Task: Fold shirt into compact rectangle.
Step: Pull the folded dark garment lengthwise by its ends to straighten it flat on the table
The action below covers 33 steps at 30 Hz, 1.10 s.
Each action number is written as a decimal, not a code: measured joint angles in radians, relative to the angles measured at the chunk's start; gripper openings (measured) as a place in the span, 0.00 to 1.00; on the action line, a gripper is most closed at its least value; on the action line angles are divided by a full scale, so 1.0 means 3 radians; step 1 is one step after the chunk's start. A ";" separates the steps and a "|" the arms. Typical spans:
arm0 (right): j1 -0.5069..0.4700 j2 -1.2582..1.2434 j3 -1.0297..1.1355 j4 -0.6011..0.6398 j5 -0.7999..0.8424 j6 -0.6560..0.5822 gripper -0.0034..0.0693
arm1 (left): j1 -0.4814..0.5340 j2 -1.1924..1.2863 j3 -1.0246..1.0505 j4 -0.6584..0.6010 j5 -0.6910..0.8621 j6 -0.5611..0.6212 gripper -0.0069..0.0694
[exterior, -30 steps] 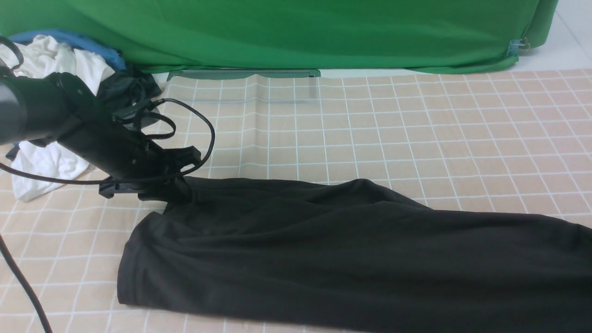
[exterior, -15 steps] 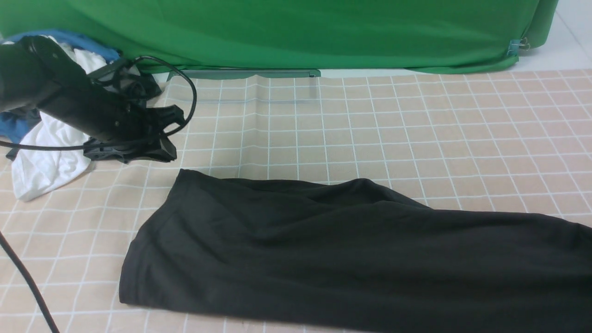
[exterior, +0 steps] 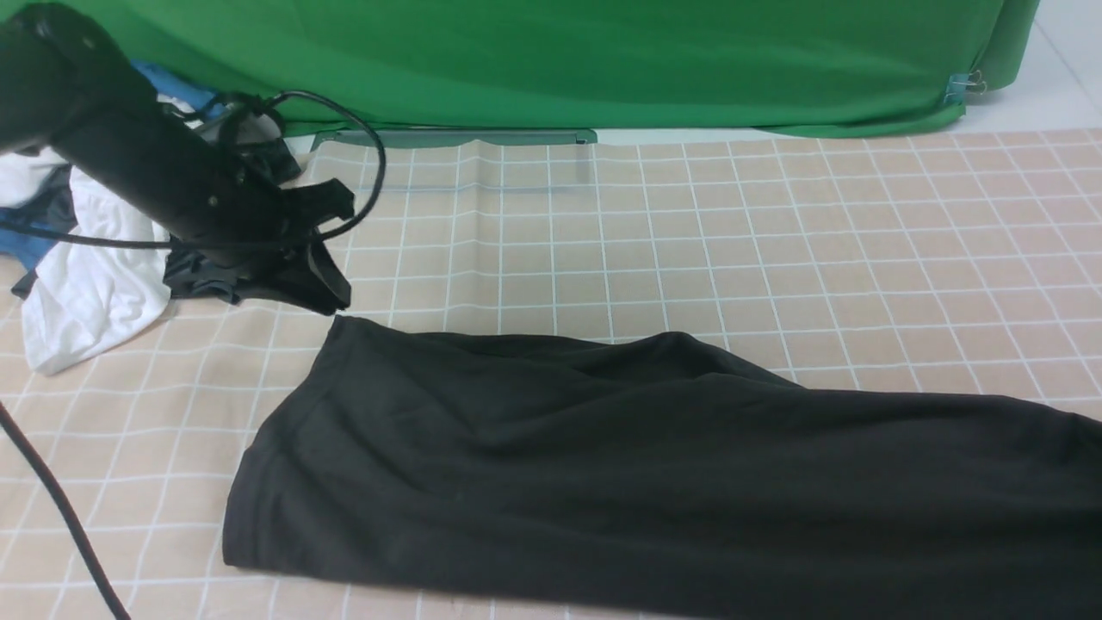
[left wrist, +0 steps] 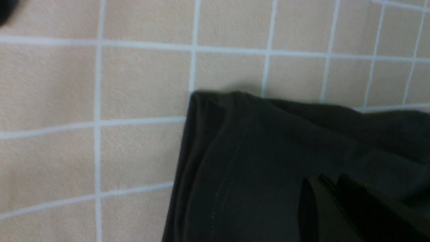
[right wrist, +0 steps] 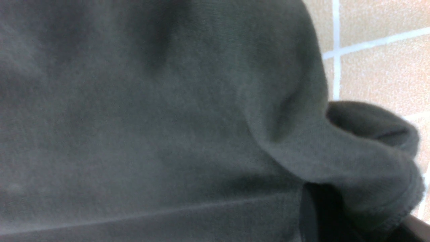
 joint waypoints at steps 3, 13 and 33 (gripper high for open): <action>0.0000 0.0000 0.0000 0.0000 -0.0001 0.0000 0.17 | -0.0190 0.0047 0.0000 0.0394 0.0018 -0.0275 0.31; 0.0000 0.0000 0.0000 0.0000 -0.0008 0.0000 0.17 | -0.0392 0.0171 0.0000 0.0945 -0.0458 -0.0819 0.71; 0.0000 0.0000 0.0000 0.0031 -0.0030 0.0000 0.17 | -0.0375 0.0397 0.0000 0.0601 -0.0533 -0.0846 0.12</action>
